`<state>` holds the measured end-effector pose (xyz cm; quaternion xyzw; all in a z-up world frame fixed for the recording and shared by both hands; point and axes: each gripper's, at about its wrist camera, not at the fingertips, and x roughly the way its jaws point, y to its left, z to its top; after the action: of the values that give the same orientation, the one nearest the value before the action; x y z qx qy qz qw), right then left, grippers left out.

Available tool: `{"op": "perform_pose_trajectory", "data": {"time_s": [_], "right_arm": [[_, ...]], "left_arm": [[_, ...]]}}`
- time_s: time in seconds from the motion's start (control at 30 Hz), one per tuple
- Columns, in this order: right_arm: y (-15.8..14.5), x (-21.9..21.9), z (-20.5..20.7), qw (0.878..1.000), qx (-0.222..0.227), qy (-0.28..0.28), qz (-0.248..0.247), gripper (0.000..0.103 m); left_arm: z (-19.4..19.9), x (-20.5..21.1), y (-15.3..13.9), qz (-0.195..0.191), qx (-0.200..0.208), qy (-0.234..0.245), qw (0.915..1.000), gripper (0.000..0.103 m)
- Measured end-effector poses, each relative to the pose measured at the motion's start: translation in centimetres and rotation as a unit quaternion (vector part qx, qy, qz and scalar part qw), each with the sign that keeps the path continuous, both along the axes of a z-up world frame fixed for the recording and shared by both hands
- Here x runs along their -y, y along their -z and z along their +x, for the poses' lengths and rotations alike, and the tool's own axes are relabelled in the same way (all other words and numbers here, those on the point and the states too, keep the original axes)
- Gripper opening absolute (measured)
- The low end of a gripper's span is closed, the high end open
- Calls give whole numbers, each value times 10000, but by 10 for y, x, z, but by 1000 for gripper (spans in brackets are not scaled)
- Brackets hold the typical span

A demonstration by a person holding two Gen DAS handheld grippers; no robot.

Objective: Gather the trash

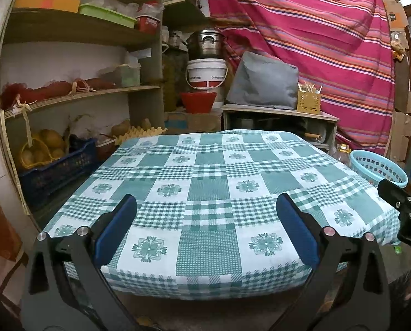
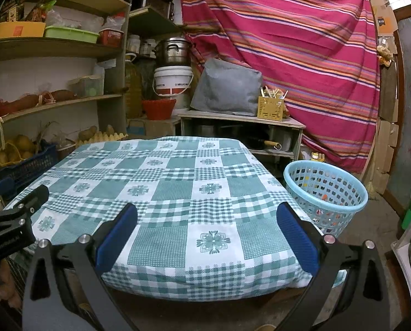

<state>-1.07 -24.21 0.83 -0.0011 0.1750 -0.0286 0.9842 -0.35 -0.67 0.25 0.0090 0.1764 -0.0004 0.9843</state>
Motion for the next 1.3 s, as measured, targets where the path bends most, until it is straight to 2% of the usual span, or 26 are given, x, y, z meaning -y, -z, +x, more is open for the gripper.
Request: {"op": "perform_pose_trajectory", "data": {"time_s": [1.3], "right_arm": [[-1,4,1,10000,2,11,5,99]], "left_arm": [[-1,0,-3,75,61,-6,10000,98]]}}
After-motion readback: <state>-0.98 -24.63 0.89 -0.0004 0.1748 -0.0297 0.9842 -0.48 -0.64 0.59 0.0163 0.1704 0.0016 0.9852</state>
